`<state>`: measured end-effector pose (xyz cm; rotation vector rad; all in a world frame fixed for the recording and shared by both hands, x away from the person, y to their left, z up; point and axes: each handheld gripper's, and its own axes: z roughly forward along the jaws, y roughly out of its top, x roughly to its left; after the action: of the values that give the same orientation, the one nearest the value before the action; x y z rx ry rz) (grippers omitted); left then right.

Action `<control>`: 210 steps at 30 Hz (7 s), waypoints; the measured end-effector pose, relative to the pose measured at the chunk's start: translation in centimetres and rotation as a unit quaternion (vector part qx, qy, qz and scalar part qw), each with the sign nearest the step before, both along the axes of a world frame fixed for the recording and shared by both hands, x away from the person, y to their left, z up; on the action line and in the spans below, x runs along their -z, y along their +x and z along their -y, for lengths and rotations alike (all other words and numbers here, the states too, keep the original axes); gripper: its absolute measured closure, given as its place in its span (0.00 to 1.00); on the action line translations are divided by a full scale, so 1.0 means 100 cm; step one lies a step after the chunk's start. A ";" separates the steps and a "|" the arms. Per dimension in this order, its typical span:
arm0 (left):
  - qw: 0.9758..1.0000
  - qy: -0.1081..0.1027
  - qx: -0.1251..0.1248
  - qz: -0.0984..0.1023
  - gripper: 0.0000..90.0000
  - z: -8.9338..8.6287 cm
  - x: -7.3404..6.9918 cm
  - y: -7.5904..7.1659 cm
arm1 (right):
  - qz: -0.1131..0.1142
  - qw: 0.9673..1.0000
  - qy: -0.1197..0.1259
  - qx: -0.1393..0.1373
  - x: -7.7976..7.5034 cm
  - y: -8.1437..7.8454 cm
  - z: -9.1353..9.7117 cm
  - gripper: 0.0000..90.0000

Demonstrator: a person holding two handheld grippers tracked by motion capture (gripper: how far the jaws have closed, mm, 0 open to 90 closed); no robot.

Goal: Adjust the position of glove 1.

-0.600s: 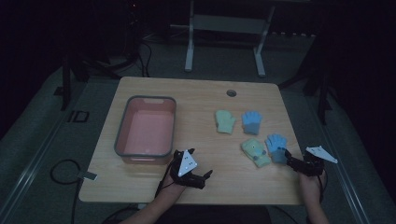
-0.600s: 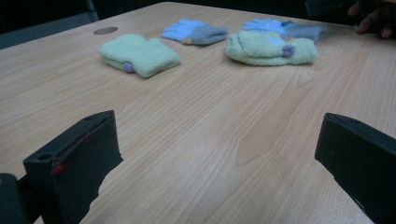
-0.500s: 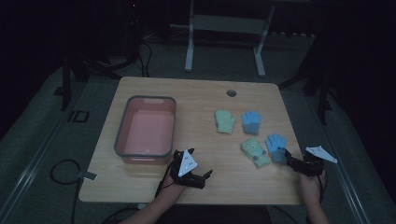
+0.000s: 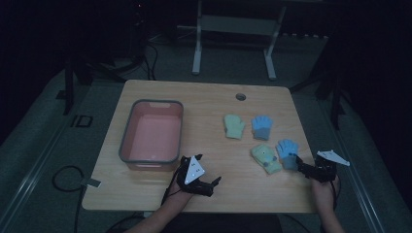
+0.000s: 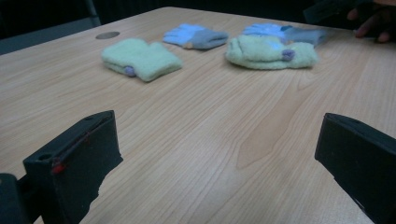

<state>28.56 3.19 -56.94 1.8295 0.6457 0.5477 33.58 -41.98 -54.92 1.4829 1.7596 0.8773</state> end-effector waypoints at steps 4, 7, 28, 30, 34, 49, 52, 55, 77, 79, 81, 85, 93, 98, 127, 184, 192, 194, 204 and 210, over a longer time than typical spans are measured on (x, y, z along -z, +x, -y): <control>1.000 0.005 0.001 0.004 0.00 0.001 0.000 -0.001 | -0.007 1.000 0.001 0.001 -0.003 0.002 0.001 0.14; 1.000 0.003 0.003 0.003 0.00 0.000 0.000 0.000 | -0.011 1.000 0.007 0.002 -0.014 0.003 0.000 0.14; 1.000 0.006 0.001 -0.002 0.00 0.001 0.000 0.001 | -0.016 0.999 0.016 -0.044 -0.069 0.026 -0.025 0.13; 1.000 0.007 0.001 -0.001 0.00 0.001 0.000 0.000 | -0.013 0.999 0.013 -0.040 -0.071 0.028 -0.031 0.13; 1.000 0.008 0.002 -0.001 0.00 0.001 0.000 0.000 | -0.012 0.999 0.000 -0.045 -0.077 0.035 -0.044 0.13; 1.000 0.009 0.002 -0.002 0.00 0.002 0.000 0.000 | -0.015 0.996 0.011 -0.089 -0.096 0.059 -0.078 0.18; 1.000 0.010 0.003 -0.003 0.00 0.002 0.000 0.001 | -0.015 0.995 0.010 -0.097 -0.098 0.064 -0.085 0.21; 1.000 0.007 0.001 -0.003 0.00 0.001 0.000 0.001 | -0.016 0.994 0.013 -0.103 -0.100 0.069 -0.092 0.23; 1.000 0.012 0.002 0.000 0.00 0.002 0.000 0.000 | -0.038 0.988 0.012 -0.149 -0.096 0.109 -0.154 0.36; 1.000 0.011 0.002 0.001 0.00 0.002 0.000 0.000 | -0.040 0.987 0.013 -0.152 -0.093 0.112 -0.158 0.38; 1.000 0.012 0.002 0.001 0.00 0.002 0.000 0.000 | -0.043 0.987 0.011 -0.157 -0.090 0.115 -0.162 0.39; 1.000 0.012 0.003 0.000 0.00 0.002 0.000 0.000 | -0.052 0.984 0.017 -0.167 -0.083 0.121 -0.169 0.43; 1.000 0.012 0.003 0.000 0.00 0.002 0.000 0.000 | -0.085 0.977 0.028 -0.193 -0.062 0.139 -0.187 0.50; 1.000 0.011 0.005 -0.001 0.00 0.002 0.000 0.000 | -0.097 0.973 0.021 -0.209 -0.049 0.148 -0.198 0.54; 1.000 0.012 0.006 0.000 0.00 0.002 0.000 0.000 | -0.141 0.968 -0.025 -0.204 -0.005 0.178 -0.230 0.87; 1.000 0.020 0.008 0.005 0.00 0.004 0.000 -0.001 | -0.112 0.961 -0.006 -0.254 -0.024 0.041 -0.232 0.91; 1.000 0.021 0.010 0.005 0.00 0.004 0.000 -0.001 | -0.135 0.957 0.003 -0.257 -0.003 0.043 -0.234 0.71; 1.000 0.021 0.010 0.005 0.00 0.004 0.000 -0.001 | -0.133 0.958 0.004 -0.253 -0.003 0.043 -0.235 0.68; 1.000 0.020 0.010 0.006 0.00 0.004 0.000 -0.001 | -0.101 0.956 0.018 -0.276 -0.027 0.038 -0.231 0.61; 1.000 0.020 0.010 0.005 0.00 0.004 0.000 -0.001 | -0.082 0.956 0.018 -0.282 -0.048 0.036 -0.217 0.60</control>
<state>28.48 2.78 -56.94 1.8672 0.6129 0.5581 37.22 -20.27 -50.15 1.1055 2.3601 1.0887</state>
